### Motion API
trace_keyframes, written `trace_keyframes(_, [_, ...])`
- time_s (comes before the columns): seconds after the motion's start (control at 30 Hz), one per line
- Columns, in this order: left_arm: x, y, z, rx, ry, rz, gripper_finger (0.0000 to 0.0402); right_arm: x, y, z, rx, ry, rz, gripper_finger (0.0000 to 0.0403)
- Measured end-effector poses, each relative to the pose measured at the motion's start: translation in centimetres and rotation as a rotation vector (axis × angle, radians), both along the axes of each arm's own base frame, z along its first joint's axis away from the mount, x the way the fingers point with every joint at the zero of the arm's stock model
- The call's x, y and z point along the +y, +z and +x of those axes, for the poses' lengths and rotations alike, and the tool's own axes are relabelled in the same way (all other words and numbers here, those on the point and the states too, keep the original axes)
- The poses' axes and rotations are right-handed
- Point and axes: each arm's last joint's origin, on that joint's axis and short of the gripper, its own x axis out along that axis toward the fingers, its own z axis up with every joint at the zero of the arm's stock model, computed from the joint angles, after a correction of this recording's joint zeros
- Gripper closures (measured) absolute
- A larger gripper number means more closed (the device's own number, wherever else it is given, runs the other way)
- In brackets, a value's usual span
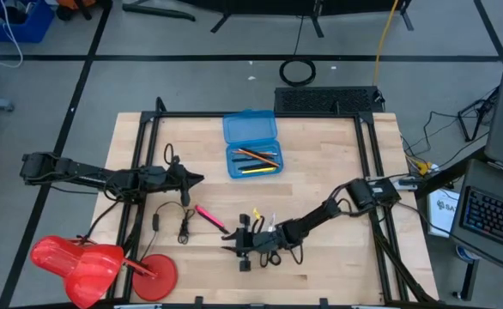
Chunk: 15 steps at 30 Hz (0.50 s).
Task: Pick & place school supplies into a supply box
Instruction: Put the pink pen into the blue supply box
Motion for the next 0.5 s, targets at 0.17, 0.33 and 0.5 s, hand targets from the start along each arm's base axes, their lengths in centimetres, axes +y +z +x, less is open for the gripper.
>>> trace_keyframes(0.17, [0.0, -0.2, -0.1, 0.018, 0.0, -0.001, 0.0371, 1.6, -0.7, 1.0, 0.031, -0.03, -0.036, 0.0298])
trace_keyframes(0.33, [0.0, -0.2, -0.1, 0.021, -0.001, 0.0, 0.0371, 2.0, -1.1, 0.9, 0.084, -0.055, 0.011, 0.0298])
trace_keyframes(0.5, [0.0, -0.2, -0.1, 0.024, -0.002, 0.004, 0.0371, 2.7, -1.4, 0.5, 0.116, -0.066, 0.055, 0.0298])
